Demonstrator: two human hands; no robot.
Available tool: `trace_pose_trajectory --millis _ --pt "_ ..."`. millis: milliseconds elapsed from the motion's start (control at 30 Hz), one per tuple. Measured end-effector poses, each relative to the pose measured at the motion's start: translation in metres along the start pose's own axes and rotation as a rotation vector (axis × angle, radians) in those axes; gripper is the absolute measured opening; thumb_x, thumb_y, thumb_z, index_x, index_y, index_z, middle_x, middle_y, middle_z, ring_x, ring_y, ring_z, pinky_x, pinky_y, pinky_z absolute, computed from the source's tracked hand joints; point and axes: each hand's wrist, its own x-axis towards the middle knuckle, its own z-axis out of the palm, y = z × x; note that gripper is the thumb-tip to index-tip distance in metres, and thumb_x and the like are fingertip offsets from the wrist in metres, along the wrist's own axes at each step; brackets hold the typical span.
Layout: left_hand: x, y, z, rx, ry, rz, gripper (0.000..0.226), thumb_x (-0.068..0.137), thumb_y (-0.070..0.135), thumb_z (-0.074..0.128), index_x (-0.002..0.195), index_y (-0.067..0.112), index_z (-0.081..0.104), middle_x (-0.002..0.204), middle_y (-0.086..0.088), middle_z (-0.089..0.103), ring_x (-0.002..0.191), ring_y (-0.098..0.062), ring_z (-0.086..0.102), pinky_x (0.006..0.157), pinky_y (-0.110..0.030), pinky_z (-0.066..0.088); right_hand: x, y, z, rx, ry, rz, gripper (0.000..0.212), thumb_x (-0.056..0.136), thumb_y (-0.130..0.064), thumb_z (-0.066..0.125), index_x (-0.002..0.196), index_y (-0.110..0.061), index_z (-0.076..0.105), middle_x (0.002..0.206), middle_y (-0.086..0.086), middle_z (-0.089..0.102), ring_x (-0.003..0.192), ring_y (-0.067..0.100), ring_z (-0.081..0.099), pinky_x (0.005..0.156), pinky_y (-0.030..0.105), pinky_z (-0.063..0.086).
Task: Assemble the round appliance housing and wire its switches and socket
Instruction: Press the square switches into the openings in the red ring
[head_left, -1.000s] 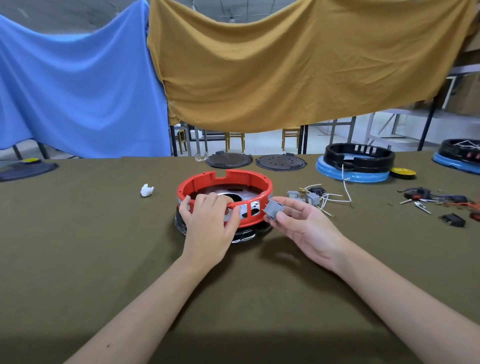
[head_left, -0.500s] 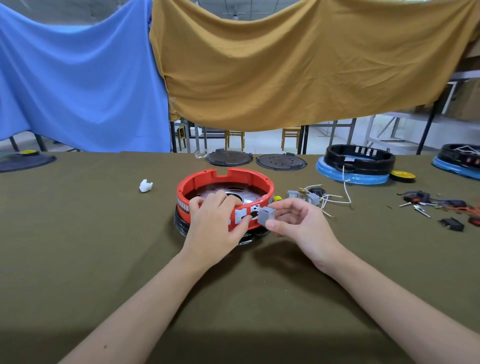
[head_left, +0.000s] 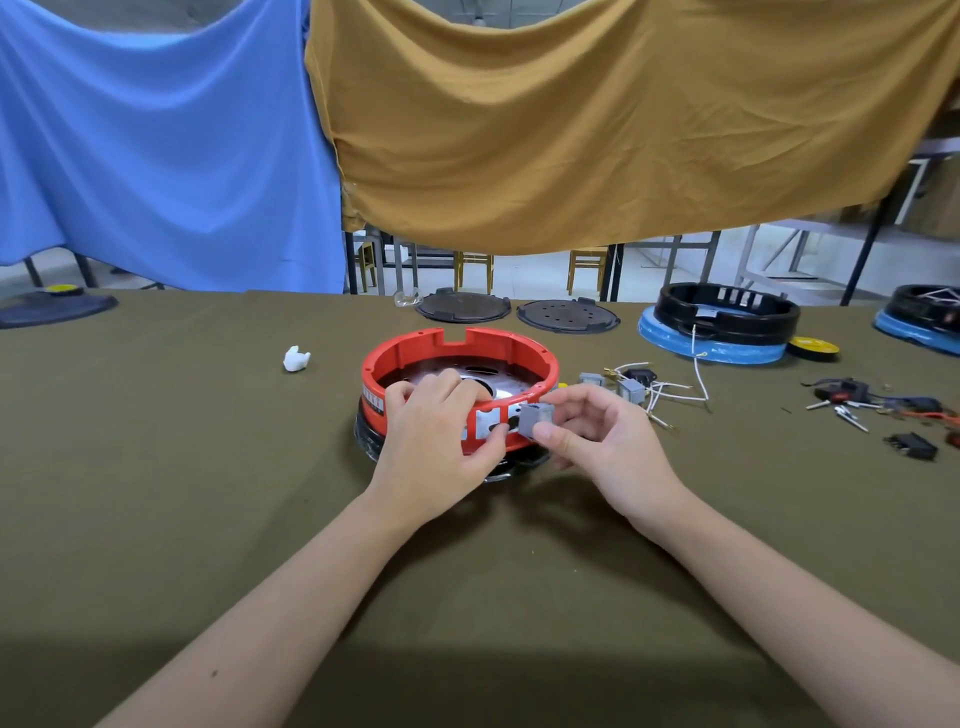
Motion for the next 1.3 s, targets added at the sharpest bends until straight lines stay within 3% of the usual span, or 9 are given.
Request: trace_pose_trajectory --millis 100,233,500,633,833,1300 --pt "0.000 -0.001 -0.001 -0.011 0.005 -0.007 0.018 0.082 0.040 0.064 0.090 0.024 0.063 0.085 0.014 0.051 0.081 -0.010 0.052 0.080 -0.033 0.030 0.000 0.000 -0.002 0.148 -0.003 0.055 0.022 0.090 -0.004 0.067 0.112 -0.007 0.065 0.086 0.012 0.069 0.077 0.020 0.069 0.063 0.027 0.056" --pt "0.000 0.000 -0.002 -0.021 0.005 -0.012 0.018 0.082 0.039 0.064 0.090 0.023 0.063 0.084 0.013 0.052 0.081 -0.011 0.052 0.080 -0.034 0.031 -0.002 -0.001 -0.001 0.082 -0.018 0.009 0.018 0.089 0.000 0.067 0.105 -0.008 0.067 0.090 0.018 0.065 0.076 0.019 0.067 0.065 0.026 0.056" --pt "0.000 0.002 -0.003 -0.022 -0.018 -0.018 0.020 0.082 0.039 0.062 0.093 0.023 0.064 0.087 0.012 0.055 0.084 -0.011 0.053 0.081 -0.037 0.034 -0.002 -0.001 0.003 -0.122 0.015 -0.092 0.025 0.081 -0.005 0.079 0.098 -0.018 0.069 0.083 0.001 0.065 0.070 0.011 0.063 0.067 0.028 0.056" --pt "0.000 0.003 -0.004 -0.024 -0.020 -0.019 0.019 0.082 0.039 0.062 0.093 0.024 0.063 0.087 0.013 0.053 0.082 -0.011 0.052 0.080 -0.037 0.033 -0.002 0.000 0.006 -0.187 0.019 -0.108 0.029 0.078 -0.009 0.083 0.096 -0.025 0.066 0.079 -0.015 0.064 0.070 0.007 0.060 0.063 0.017 0.049" --pt "0.000 0.004 -0.006 -0.034 -0.036 -0.021 0.021 0.083 0.043 0.059 0.093 0.025 0.063 0.088 0.014 0.054 0.084 -0.010 0.051 0.082 -0.037 0.034 -0.003 0.000 0.012 -0.294 0.068 -0.150 0.030 0.077 -0.012 0.084 0.099 -0.021 0.067 0.084 -0.005 0.064 0.076 0.016 0.061 0.066 0.019 0.049" --pt "0.000 0.007 -0.007 -0.036 -0.029 -0.014 0.019 0.085 0.041 0.061 0.093 0.024 0.065 0.086 0.014 0.054 0.083 -0.009 0.051 0.082 -0.036 0.033 -0.006 -0.003 0.014 -0.357 0.094 -0.202 0.031 0.075 -0.010 0.084 0.101 -0.017 0.068 0.083 -0.004 0.061 0.074 0.013 0.059 0.066 0.017 0.051"
